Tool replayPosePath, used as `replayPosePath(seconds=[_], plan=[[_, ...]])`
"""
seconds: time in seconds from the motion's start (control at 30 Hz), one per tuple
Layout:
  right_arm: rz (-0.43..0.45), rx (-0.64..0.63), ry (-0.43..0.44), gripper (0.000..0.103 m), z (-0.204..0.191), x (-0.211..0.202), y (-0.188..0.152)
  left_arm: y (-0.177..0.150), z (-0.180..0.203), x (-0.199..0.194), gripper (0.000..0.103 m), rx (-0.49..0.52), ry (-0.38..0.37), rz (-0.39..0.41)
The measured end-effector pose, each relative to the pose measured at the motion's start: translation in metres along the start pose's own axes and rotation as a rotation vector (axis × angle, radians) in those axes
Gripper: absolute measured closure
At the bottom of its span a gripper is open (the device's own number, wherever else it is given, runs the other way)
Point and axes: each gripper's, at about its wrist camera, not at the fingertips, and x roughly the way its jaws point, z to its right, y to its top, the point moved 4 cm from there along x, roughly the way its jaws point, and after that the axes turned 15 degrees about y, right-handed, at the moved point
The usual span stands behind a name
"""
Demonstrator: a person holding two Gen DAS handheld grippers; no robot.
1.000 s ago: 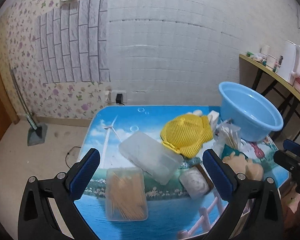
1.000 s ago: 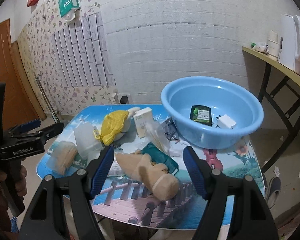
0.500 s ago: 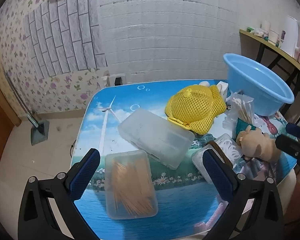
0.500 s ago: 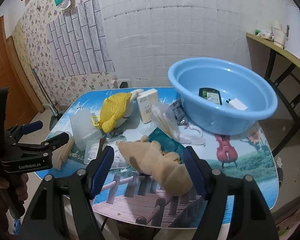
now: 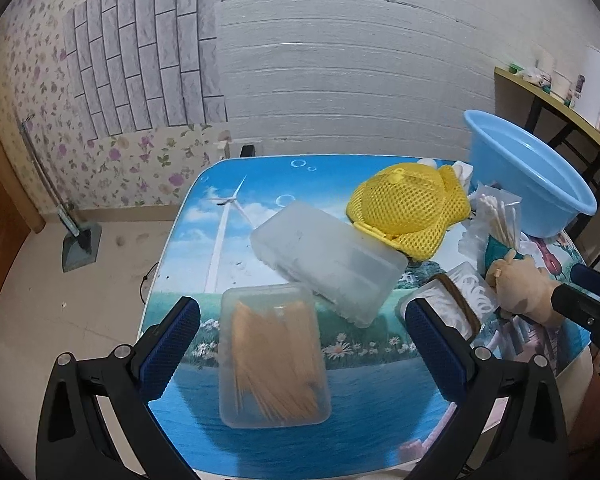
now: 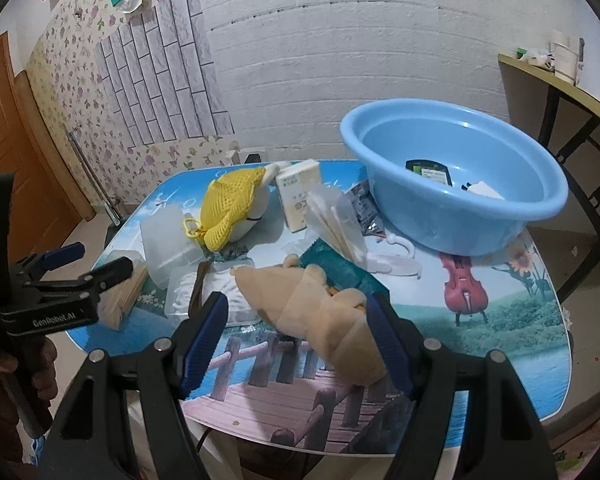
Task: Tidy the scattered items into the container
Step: 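Move the left tool to the toothpick box while the right tool approaches the beige plush toy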
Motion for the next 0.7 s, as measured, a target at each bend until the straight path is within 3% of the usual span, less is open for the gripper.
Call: replayPosePath(seconds=[0.7], plan=[[-0.022,0.067,-0.013,0.031,0.029,0.007,-0.010,-0.016,-0.019,0.017,0.000,-0.039,-0.014,-0.036]])
